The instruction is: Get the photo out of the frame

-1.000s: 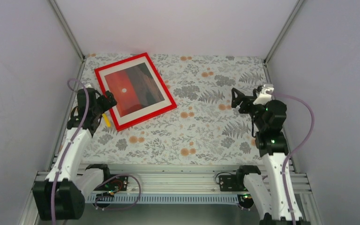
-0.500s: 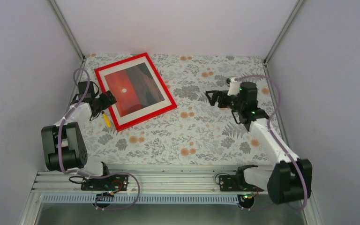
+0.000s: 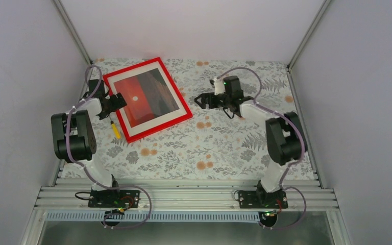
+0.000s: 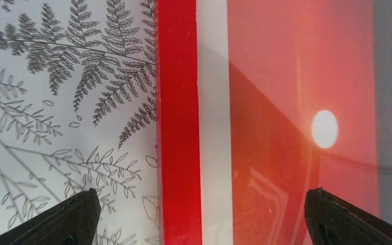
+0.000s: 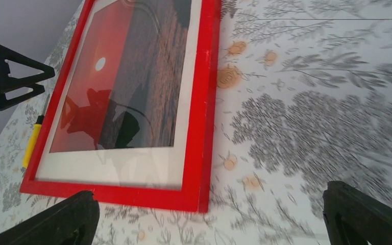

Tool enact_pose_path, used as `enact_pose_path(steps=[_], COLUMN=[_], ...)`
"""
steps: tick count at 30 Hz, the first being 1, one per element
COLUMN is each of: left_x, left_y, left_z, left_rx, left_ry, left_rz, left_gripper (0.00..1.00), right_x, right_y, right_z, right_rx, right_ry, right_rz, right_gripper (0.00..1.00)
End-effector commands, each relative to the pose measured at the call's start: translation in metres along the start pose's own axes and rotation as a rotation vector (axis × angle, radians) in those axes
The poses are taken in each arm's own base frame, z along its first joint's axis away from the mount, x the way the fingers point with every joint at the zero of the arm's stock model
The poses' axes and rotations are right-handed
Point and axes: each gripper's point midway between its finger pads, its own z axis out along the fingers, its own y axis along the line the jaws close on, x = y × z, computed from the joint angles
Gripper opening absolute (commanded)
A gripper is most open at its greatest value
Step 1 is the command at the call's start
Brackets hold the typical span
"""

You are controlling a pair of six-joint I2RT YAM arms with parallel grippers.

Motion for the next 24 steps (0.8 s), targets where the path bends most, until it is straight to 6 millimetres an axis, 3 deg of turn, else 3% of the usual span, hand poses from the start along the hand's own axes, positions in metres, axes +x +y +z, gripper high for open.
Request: enact_pose_path(steps=[1, 6, 13, 18, 24], left_x=[-0.006, -0.001, 0.017, 0.026, 0.043], left_y=[-0.002, -0.016, -0.034, -0.049, -0.082], left_z=[0.014, 0.027, 0.039, 0.044, 0.044], left_rx=[0.012, 0.059, 0.098, 0.115, 0.157], left_ry=[0.017, 0.054, 0.100, 0.123, 0.148], left_rz=[0.022, 0.042, 0.072, 0.105, 0.169], left_gripper=[0.99, 0.99, 0.99, 1.00, 1.00], right_x=[-0.008, 0.007, 0.029, 0.044, 0.067], right_y=[0.015, 0.011, 0.010, 0.014, 0.023], right_z=[0.040, 0.079, 0.113, 0.121, 0.112], right_rx=[-0.075, -0.076, -0.103, -0.129, -0.157], right_ry=[0.031, 0.100, 0.181, 0.220, 0.271], right_rz=[-0.046, -0.025, -0.001, 0.017, 0.035], right_gripper=[1.00, 0.99, 0.98, 0.97, 0.95])
